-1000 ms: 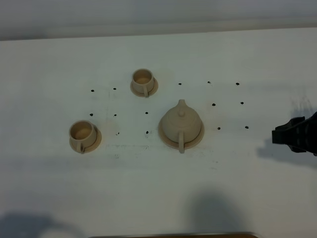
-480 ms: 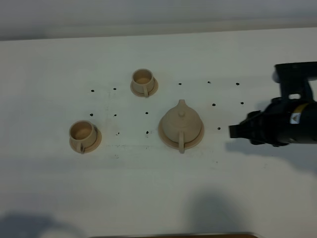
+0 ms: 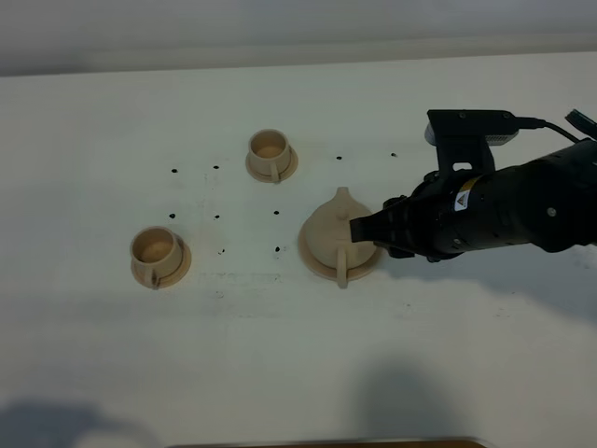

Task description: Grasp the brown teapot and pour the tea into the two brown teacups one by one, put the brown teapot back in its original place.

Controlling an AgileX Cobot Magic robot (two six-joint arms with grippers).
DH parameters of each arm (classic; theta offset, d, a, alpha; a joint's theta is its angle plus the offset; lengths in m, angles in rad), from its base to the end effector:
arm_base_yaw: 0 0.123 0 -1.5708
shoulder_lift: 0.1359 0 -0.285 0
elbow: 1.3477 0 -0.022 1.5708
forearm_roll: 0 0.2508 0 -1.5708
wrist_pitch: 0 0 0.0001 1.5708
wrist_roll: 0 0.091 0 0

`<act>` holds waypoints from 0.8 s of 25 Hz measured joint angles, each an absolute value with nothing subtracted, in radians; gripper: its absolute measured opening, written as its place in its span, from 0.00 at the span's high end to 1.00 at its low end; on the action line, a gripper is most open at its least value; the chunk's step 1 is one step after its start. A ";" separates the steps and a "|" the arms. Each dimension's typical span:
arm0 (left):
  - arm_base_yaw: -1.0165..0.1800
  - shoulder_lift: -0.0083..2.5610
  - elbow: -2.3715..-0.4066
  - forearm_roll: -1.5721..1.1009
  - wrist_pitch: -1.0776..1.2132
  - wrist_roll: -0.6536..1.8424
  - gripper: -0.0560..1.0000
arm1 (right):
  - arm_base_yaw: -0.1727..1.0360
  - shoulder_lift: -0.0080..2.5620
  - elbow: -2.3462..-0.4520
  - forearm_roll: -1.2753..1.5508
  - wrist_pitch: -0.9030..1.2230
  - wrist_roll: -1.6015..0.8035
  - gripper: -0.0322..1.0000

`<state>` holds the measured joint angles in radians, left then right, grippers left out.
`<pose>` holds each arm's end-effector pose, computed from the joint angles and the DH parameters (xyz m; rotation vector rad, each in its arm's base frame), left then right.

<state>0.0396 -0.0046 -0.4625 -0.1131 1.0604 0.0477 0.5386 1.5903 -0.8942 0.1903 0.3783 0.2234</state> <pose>-0.0012 -0.0090 0.2673 0.0114 2.0725 -0.0827 0.2653 0.1659 0.2037 -0.2078 2.6037 0.4404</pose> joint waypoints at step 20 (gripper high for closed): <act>0.040 -0.005 -0.463 -0.113 1.061 0.048 0.48 | 0.620 1.661 -0.936 0.254 0.389 0.230 0.61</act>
<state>0.0396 -0.0046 -0.4625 -0.1131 1.0606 0.0477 0.6201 1.6606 -0.9359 0.2540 0.3891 0.2304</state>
